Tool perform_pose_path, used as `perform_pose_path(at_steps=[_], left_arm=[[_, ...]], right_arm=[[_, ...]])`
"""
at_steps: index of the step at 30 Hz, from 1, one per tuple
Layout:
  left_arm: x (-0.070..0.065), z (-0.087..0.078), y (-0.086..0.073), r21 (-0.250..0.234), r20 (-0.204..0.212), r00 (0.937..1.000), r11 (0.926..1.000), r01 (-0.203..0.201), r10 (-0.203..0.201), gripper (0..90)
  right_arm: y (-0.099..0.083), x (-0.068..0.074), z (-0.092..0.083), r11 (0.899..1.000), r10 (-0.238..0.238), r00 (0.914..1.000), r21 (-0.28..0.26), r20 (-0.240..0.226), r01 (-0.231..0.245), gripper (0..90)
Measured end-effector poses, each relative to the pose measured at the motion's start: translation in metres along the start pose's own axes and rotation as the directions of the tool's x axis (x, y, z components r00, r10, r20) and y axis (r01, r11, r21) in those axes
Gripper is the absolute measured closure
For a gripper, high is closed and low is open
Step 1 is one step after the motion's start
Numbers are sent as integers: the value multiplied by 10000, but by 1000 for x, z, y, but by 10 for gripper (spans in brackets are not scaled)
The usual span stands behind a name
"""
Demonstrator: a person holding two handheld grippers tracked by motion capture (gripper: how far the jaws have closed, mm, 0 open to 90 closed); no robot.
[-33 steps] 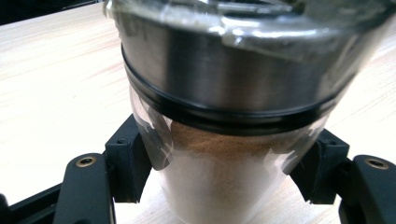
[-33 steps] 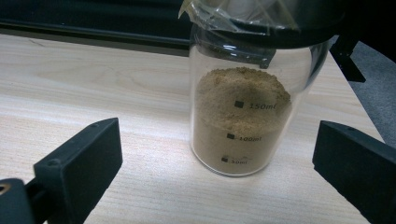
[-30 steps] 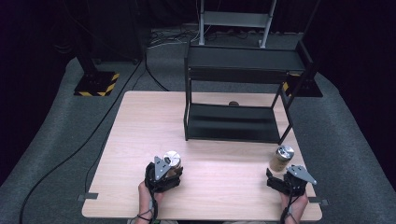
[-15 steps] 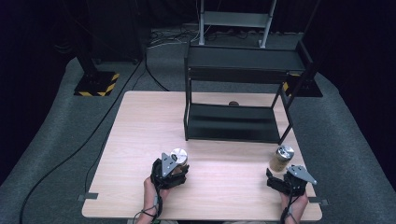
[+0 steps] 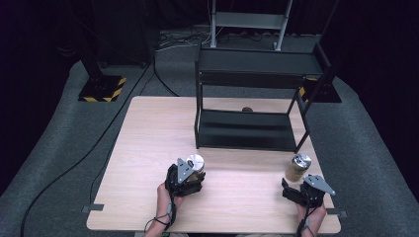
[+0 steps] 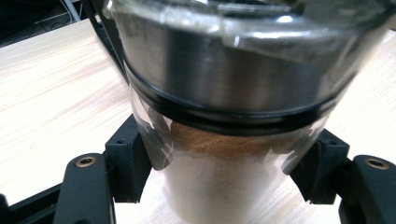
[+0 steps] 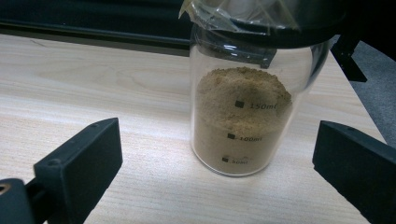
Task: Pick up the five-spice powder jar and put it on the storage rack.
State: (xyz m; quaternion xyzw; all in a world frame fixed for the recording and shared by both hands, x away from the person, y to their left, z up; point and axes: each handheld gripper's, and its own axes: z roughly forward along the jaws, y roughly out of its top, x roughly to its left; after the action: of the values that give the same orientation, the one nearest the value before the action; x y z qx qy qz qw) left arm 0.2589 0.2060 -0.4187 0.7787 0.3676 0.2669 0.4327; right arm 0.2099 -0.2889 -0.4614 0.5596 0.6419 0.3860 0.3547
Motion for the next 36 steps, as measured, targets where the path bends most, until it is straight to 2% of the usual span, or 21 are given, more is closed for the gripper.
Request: perform_pose_path(at_steps=[22,36], left_arm=[[3,17,18,57,395,9988,9996,-291,289,314],[8,25,28,13,584,9980,9997,-245,244,314]], right_arm=[[-1,0,0,10000,5,10000,-32,-14,-5,3],[-1,0,-1,10000,8,10000,-51,-15,-8,3]])
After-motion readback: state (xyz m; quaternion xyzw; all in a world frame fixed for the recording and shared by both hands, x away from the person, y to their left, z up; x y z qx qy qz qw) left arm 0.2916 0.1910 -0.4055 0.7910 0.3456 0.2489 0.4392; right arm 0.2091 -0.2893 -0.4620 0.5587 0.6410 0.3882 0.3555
